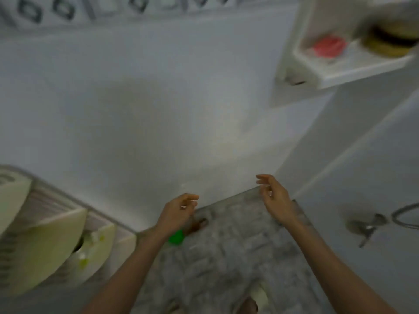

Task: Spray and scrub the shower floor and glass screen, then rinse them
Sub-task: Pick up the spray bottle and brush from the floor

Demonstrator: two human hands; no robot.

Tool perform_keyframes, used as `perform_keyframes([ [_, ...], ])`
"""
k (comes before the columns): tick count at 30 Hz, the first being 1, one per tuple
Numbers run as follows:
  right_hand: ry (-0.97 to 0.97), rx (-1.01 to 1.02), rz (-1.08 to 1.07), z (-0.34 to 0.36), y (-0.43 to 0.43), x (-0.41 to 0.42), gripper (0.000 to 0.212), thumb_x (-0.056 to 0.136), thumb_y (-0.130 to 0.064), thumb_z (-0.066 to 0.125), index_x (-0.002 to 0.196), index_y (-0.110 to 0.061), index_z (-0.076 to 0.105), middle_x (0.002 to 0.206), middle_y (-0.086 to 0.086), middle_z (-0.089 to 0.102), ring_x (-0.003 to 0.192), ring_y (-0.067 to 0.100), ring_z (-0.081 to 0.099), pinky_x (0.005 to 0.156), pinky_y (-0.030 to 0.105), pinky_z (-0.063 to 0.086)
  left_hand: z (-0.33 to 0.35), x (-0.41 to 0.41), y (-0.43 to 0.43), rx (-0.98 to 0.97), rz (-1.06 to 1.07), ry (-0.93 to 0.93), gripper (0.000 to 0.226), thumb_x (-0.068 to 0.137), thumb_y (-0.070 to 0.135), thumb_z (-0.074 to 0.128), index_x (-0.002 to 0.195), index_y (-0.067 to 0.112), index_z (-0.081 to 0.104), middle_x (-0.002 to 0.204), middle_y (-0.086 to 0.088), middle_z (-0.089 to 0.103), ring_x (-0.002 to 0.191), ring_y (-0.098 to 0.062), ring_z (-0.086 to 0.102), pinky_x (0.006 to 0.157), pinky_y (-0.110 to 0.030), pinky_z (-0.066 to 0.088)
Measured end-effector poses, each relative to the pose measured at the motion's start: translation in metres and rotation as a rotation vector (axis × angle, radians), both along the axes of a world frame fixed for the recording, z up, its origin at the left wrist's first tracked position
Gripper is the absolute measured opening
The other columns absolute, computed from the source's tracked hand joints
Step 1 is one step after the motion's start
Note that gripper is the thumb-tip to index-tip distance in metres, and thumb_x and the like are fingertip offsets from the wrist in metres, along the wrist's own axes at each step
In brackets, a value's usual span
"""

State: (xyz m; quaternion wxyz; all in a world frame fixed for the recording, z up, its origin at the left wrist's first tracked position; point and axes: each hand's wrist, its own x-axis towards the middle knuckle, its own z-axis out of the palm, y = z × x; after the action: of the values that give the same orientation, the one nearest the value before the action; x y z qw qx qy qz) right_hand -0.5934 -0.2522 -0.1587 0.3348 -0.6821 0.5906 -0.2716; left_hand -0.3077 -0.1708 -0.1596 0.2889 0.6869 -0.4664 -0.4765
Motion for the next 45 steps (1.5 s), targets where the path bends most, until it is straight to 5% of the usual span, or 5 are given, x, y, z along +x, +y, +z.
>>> perform_keyframes([
  [10, 0.425, 0.298, 0.477, -0.207, 0.022, 0.182, 0.038, 0.1, -0.02, 0.042, 0.137, -0.015, 0.046, 0.132, 0.009, 0.051, 0.116, 0.025, 0.051, 0.093, 0.032, 0.044, -0.205, 0.11, 0.057, 0.399, 0.339, -0.087, 0.055, 0.102, 0.025, 0.051, 0.152, 0.012, 0.033, 0.156, -0.009, 0.038, 0.136, -0.029, 0.045, 0.099, -0.032, 0.045],
  [19, 1.145, -0.14, 1.06, -0.412, -0.02, 0.235, 0.039, 0.095, -0.01, 0.041, 0.134, -0.006, 0.047, 0.137, 0.015, 0.047, 0.126, 0.032, 0.042, 0.109, 0.045, 0.026, -0.437, 0.126, 0.031, 0.445, 0.33, -0.007, 0.085, 0.096, 0.033, 0.061, 0.157, 0.01, 0.007, 0.165, -0.006, 0.011, 0.151, -0.021, 0.018, 0.117, -0.027, 0.018],
  [24, 1.415, -0.501, 1.354, -0.51, -0.051, 0.256, 0.035, 0.097, -0.019, 0.046, 0.128, -0.009, 0.056, 0.133, 0.013, 0.053, 0.129, 0.033, 0.043, 0.114, 0.053, 0.021, -0.535, 0.12, 0.019, 0.174, 0.369, 0.163, 0.072, 0.086, -0.007, 0.068, 0.109, 0.061, 0.06, 0.101, 0.042, 0.061, 0.097, 0.018, 0.057, 0.081, -0.009, 0.038],
  [28, 1.523, -0.672, 1.379, -0.57, -0.079, 0.278, 0.041, 0.098, -0.024, 0.045, 0.136, -0.01, 0.051, 0.141, 0.014, 0.048, 0.137, 0.035, 0.034, 0.115, 0.056, 0.013, -0.595, 0.119, 0.007, 0.059, 0.338, 0.156, 0.034, 0.083, -0.006, 0.067, 0.097, 0.023, 0.056, 0.083, 0.013, 0.067, 0.075, 0.012, 0.062, 0.073, -0.009, 0.046],
  [45, 1.686, -0.363, 1.125, -0.475, -0.06, 0.268, 0.025, 0.092, -0.029, 0.052, 0.113, -0.018, 0.06, 0.113, 0.005, 0.06, 0.11, 0.026, 0.05, 0.099, 0.038, 0.03, -0.527, 0.135, 0.043, 0.127, 0.557, -0.063, 0.046, 0.088, 0.014, 0.072, 0.131, 0.008, 0.061, 0.11, -0.009, 0.071, 0.097, -0.017, 0.063, 0.076, -0.02, 0.046],
])
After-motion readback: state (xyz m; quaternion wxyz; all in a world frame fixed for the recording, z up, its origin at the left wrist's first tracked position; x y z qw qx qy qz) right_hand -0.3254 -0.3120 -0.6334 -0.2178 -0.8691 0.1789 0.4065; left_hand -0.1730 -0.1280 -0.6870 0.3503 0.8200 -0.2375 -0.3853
